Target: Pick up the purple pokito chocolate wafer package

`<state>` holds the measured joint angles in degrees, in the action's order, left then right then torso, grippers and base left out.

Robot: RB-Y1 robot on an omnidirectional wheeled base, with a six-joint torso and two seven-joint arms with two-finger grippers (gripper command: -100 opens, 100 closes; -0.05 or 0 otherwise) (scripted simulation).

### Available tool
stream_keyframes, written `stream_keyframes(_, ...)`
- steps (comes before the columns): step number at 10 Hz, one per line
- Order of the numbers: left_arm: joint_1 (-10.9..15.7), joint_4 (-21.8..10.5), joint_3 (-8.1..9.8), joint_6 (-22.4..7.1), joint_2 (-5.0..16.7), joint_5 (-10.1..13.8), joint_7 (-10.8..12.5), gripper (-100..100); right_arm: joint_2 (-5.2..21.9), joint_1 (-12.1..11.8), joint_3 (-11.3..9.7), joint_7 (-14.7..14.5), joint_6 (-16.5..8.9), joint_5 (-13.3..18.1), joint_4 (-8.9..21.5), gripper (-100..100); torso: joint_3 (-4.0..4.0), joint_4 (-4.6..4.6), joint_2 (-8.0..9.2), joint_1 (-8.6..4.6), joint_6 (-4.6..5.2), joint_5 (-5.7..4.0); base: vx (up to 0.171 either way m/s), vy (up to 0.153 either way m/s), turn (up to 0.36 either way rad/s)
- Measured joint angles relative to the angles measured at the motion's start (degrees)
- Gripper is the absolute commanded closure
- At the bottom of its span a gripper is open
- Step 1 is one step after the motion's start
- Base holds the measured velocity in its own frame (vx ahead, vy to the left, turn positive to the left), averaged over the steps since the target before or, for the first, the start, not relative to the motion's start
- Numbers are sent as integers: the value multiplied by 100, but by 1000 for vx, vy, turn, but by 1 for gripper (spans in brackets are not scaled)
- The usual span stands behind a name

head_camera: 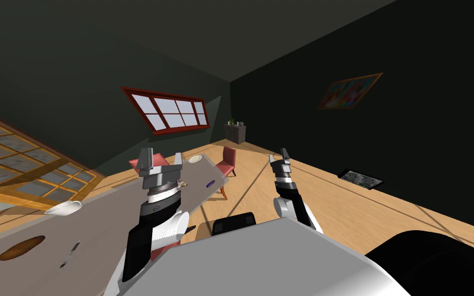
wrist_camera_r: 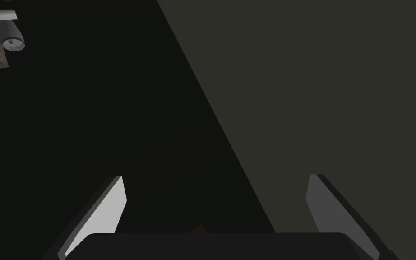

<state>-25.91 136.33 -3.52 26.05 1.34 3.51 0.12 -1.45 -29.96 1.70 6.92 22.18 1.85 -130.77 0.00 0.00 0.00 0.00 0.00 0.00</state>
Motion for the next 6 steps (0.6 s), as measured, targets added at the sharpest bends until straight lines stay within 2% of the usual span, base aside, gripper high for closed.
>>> stream_keyframes(2,19,-202,33,-97,289,162,58,-100,0,0,0,0,0,0,0,0,-5,-2,-9,-7,0,-1,28,-34,-47)
stream_keyframes(6,15,-560,2,-499,636,534,152,-100,0,-1,0,0,0,0,0,0,-10,-4,-17,-11,-1,-3,41,-38,-44)
